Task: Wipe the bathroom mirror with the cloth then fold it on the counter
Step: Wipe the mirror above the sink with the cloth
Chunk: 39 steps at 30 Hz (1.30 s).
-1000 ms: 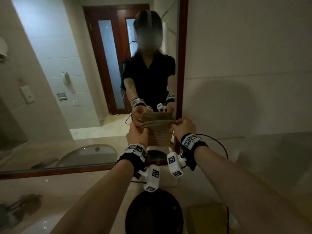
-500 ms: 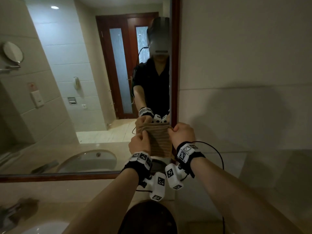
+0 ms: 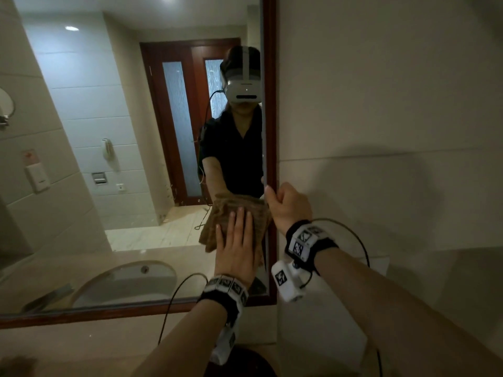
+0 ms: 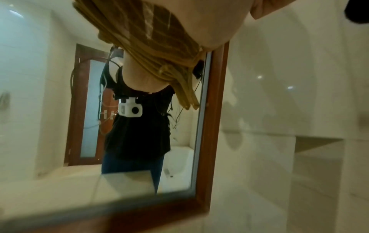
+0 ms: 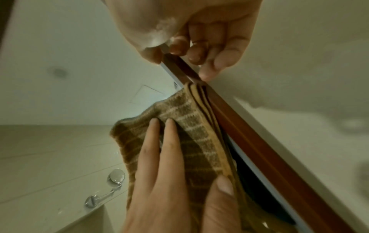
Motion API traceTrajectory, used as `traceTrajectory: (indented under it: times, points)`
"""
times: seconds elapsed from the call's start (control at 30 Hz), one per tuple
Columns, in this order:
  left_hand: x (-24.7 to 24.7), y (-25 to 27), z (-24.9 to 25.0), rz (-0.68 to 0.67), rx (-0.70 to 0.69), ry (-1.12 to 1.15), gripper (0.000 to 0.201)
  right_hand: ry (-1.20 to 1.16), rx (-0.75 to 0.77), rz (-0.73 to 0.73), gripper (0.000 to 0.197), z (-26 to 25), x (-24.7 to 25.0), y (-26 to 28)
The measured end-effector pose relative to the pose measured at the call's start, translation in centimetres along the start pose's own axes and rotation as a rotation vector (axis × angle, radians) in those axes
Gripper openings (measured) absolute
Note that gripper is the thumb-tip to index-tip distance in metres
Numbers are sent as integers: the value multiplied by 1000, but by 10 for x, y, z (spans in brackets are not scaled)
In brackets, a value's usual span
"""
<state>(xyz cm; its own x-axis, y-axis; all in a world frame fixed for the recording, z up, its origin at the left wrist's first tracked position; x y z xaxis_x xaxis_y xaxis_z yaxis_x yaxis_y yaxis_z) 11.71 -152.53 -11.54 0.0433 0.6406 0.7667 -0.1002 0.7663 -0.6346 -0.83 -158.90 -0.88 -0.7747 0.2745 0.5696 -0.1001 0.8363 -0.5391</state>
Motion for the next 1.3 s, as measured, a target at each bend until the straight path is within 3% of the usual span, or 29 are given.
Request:
traceTrajectory:
  times: [0.07, 0.17, 0.27, 0.37, 0.53, 0.63, 0.73, 0.9, 1.0, 1.1, 1.23, 1.3]
  points:
    - [21, -29, 4, 57, 10, 5, 76, 77, 76, 42, 39, -22, 16, -20]
    - [67, -78, 7, 189, -14, -25, 75, 282, 156, -22, 40, -44, 29, -41]
    - [90, -103, 11, 222, -79, -74, 72, 399, 196, -97, 39, -42, 26, -44]
    - [69, -89, 12, 164, -146, -91, 70, 396, 198, -86, 43, -38, 22, -41]
    - [-15, -11, 1, -68, -260, -137, 75, 411, 207, -14, 49, -39, 21, -40]
    - [-19, -2, -1, -102, -255, -124, 72, 414, 192, -11, 50, -38, 22, -39]
    - [11, -29, 4, -53, -262, -146, 69, 423, 175, -21, 52, -39, 21, -38]
    - [106, -111, 2, 197, -164, -147, 70, 438, 158, -53, 52, -36, 18, -39]
    - [120, -122, 1, 226, -184, -160, 70, 448, 149, -62, 50, -36, 17, -40]
    - [85, -93, -4, 161, -207, -153, 71, 461, 142, -74, 44, -36, 19, -39]
    - [3, -14, -11, -103, -323, -170, 71, 469, 142, -48, 53, -37, 20, -38]
    - [-14, 7, -14, -178, -325, -173, 71, 478, 155, -33, 53, -37, 20, -38]
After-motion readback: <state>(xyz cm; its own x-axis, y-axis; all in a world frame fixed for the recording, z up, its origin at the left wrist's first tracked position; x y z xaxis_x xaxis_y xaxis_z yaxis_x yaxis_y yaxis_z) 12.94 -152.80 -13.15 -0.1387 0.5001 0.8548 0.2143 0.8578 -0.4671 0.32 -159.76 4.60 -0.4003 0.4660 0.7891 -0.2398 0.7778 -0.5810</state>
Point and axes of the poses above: each hand's wrist, its own y-axis away from the middle knuckle, its own x-axis out of the back of the hand, z = x × y, the point moved 9 cm from there along -y, towards the middle knuckle, and after that the axes turned 7 degrees about y, right-handed, at the moved point
